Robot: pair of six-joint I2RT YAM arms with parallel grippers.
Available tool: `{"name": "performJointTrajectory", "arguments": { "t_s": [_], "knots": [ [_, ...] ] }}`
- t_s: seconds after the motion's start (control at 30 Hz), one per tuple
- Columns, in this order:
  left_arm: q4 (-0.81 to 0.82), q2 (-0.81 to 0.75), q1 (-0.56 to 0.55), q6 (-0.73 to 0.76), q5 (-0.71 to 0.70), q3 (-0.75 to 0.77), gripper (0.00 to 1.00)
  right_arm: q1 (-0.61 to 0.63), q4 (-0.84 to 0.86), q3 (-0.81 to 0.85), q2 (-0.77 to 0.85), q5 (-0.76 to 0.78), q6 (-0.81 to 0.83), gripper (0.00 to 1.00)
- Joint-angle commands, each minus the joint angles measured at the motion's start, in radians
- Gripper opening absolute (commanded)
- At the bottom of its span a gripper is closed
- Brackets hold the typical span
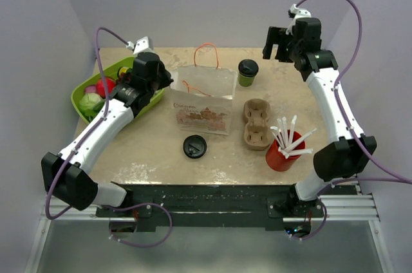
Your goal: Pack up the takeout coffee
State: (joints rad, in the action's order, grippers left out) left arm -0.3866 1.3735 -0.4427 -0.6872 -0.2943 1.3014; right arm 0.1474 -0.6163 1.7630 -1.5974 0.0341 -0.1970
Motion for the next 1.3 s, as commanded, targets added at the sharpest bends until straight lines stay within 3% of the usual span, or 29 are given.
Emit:
{"name": "performJointTrajectory", "arguments": {
  "t_s": [0.0, 0.2, 0.3, 0.53, 0.73, 0.83, 1.0, 1.27],
  "knots": [
    [0.006, -0.005, 0.024, 0.032, -0.028, 0.039, 0.1, 0.0, 0.036, 0.004, -0.004, -0.031, 0.059, 0.98],
    [0.041, -0.01, 0.024, 0.067, 0.012, 0.036, 0.1, 0.001, 0.038, 0.001, -0.003, -0.094, 0.064, 0.98],
    [0.072, -0.008, 0.024, 0.095, 0.038, 0.035, 0.0, 0.001, 0.03, -0.002, 0.001, -0.137, 0.068, 0.98],
    [0.204, -0.03, 0.024, 0.222, 0.113, 0.044, 0.0, 0.033, 0.004, -0.002, 0.02, -0.217, 0.129, 0.98],
    [0.207, -0.022, 0.024, 0.233, 0.115, 0.053, 0.0, 0.193, 0.03, -0.007, 0.099, -0.227, 0.192, 0.98],
    [0.238, -0.019, 0.024, 0.259, 0.147, 0.058, 0.0, 0.279, 0.087, -0.023, 0.148, -0.331, 0.22, 0.98],
    [0.311, -0.021, 0.022, 0.373, 0.322, 0.064, 0.0, 0.376, 0.198, -0.071, 0.182, -0.453, 0.241, 0.98],
    [0.368, -0.031, 0.024, 0.512, 0.431, 0.101, 0.0, 0.383, 0.04, -0.005, 0.084, -0.323, 0.389, 0.96]
  ]
}}
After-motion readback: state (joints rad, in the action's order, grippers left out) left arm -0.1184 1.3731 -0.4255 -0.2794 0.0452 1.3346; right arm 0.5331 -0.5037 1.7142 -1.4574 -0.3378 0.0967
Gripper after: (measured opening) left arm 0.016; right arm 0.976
